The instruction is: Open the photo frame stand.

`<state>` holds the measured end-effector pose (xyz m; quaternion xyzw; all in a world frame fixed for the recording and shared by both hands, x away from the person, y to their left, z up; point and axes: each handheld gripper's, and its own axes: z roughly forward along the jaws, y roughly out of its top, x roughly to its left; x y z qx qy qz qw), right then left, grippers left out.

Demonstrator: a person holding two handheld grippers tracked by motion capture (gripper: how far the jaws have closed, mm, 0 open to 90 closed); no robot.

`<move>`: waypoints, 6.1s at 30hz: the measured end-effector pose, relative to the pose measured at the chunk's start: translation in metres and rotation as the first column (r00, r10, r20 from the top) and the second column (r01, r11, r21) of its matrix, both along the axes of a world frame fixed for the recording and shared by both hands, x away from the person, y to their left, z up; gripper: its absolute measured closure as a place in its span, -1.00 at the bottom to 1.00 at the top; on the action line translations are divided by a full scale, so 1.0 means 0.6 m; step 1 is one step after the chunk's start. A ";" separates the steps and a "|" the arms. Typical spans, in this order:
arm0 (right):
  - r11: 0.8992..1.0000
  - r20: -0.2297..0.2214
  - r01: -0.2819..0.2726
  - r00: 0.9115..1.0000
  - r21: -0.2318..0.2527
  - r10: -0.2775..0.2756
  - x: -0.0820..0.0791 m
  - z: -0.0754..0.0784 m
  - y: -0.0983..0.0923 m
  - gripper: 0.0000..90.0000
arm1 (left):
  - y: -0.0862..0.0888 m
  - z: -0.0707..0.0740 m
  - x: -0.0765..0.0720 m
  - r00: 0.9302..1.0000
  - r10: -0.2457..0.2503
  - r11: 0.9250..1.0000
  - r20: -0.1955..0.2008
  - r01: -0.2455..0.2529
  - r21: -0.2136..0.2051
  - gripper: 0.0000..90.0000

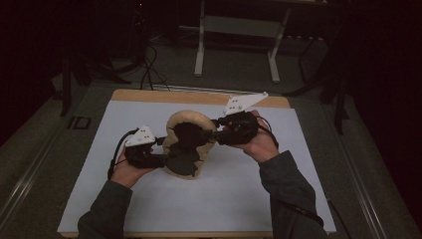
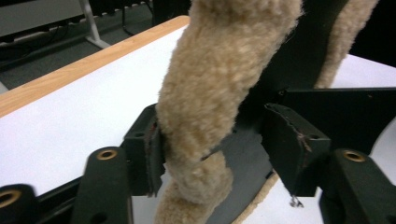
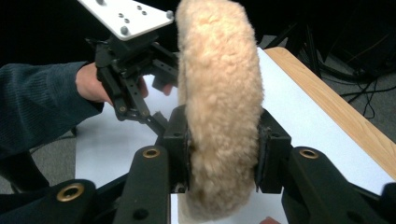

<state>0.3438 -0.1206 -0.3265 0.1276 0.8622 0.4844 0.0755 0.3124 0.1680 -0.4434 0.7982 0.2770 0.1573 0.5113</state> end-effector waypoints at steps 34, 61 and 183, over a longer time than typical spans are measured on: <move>0.994 0.029 -0.111 0.993 -0.010 0.112 -0.008 0.003 0.004 0.47 | 0.018 -0.004 0.006 0.995 -0.102 0.991 -0.023 0.099 -0.094 -0.18; 0.998 -0.032 0.060 0.998 0.013 -0.059 0.021 -0.018 -0.013 -0.21 | -0.003 0.001 -0.010 0.987 -0.155 0.988 0.036 0.156 -0.022 0.47; 0.820 -0.202 0.538 0.840 0.196 -0.504 -0.100 -0.243 -0.286 -0.35 | -0.256 0.068 0.053 0.947 -0.312 0.771 -0.072 0.297 0.564 0.51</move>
